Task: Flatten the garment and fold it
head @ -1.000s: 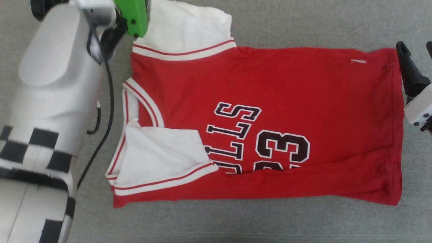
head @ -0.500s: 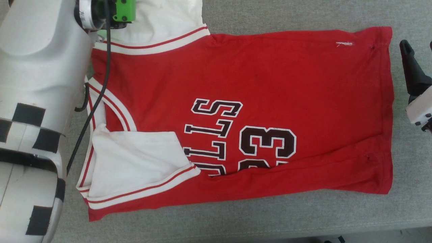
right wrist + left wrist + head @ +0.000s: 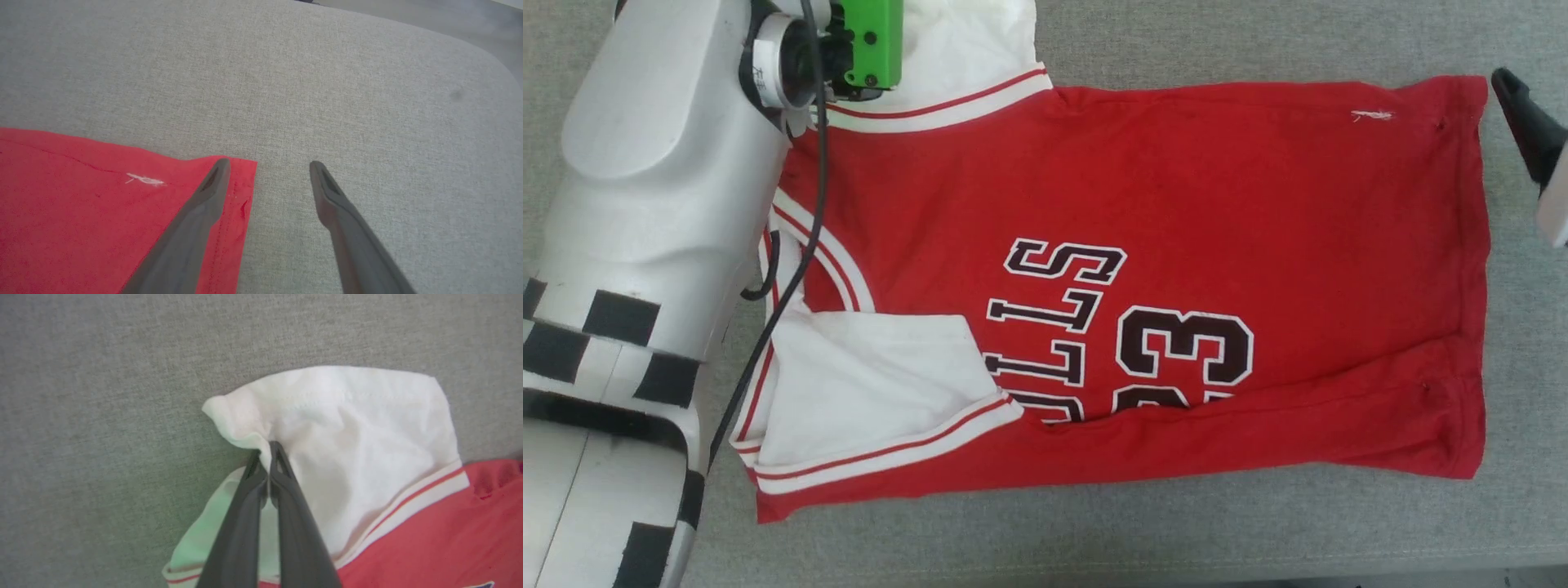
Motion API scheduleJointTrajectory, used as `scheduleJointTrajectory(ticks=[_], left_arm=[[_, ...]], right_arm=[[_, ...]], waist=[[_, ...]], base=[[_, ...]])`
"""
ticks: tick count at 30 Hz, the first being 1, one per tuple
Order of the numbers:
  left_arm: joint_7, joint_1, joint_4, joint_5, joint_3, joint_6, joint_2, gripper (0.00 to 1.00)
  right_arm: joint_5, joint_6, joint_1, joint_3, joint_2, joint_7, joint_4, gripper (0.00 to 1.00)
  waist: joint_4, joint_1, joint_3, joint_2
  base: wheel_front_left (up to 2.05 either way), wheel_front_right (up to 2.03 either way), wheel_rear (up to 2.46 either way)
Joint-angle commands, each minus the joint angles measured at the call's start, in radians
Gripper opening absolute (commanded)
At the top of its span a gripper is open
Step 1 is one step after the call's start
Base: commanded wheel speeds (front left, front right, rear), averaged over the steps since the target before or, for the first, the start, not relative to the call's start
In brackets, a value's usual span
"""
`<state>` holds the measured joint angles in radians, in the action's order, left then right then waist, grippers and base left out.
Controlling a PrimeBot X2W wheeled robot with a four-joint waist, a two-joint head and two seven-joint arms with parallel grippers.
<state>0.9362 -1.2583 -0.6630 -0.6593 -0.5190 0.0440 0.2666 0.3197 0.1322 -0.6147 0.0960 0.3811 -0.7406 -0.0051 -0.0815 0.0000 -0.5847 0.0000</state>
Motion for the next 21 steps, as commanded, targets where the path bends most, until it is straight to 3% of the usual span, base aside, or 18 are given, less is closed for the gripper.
scheduleJointTrajectory(ticks=[1, 8, 15, 16, 17, 18, 21], left_arm=[[0.004, 0.019, 0.015, -0.007, 0.001, 0.0, 0.005, 0.0], [0.013, 0.017, 0.111, -0.011, 0.001, 0.009, 0.012, 0.0], [0.008, 0.029, 0.18, -0.019, 0.004, 0.022, 0.019, 0.0], [0.008, 0.033, 0.184, -0.02, 0.004, 0.024, 0.02, 0.0], [0.009, 0.035, 0.187, -0.02, 0.004, 0.025, 0.022, 0.0], [0.008, 0.038, 0.19, -0.021, 0.004, 0.025, 0.024, 0.0], [0.009, 0.044, 0.199, -0.027, 0.003, 0.02, 0.027, 0.0]], right_arm=[[-0.004, -0.002, -0.044, -0.027, 0.016, -0.055, -0.002, 1.0], [-0.038, -0.002, -0.149, -0.138, 0.078, -0.368, 0.048, 1.0], [-0.054, -0.002, -0.144, -0.199, 0.08, -0.476, 0.088, 1.0], [-0.05, -0.002, -0.143, -0.2, 0.08, -0.478, 0.089, 0.93], [-0.046, -0.002, -0.141, -0.202, 0.079, -0.483, 0.09, 0.36], [-0.041, -0.002, -0.139, -0.204, 0.08, -0.488, 0.091, 0.0], [-0.027, -0.002, -0.141, -0.196, 0.081, -0.493, 0.084, 0.0]], waist=[[0.007, 0.0, -0.004, 0.0], [0.042, 0.0, -0.038, 0.0], [0.069, 0.0, -0.072, 0.0], [0.07, 0.0, -0.074, 0.0], [0.071, 0.0, -0.074, 0.0], [0.07, 0.0, -0.075, 0.0], [0.069, 0.0, -0.074, 0.0]], base=[[0.0, 0.0, 0.0], [0.0, 0.0, 0.0], [0.0, 0.0, 0.0], [0.0, 0.0, 0.0], [0.0, 0.0, 0.0], [0.0, 0.0, 0.0], [0.0, 0.0, 0.0]])
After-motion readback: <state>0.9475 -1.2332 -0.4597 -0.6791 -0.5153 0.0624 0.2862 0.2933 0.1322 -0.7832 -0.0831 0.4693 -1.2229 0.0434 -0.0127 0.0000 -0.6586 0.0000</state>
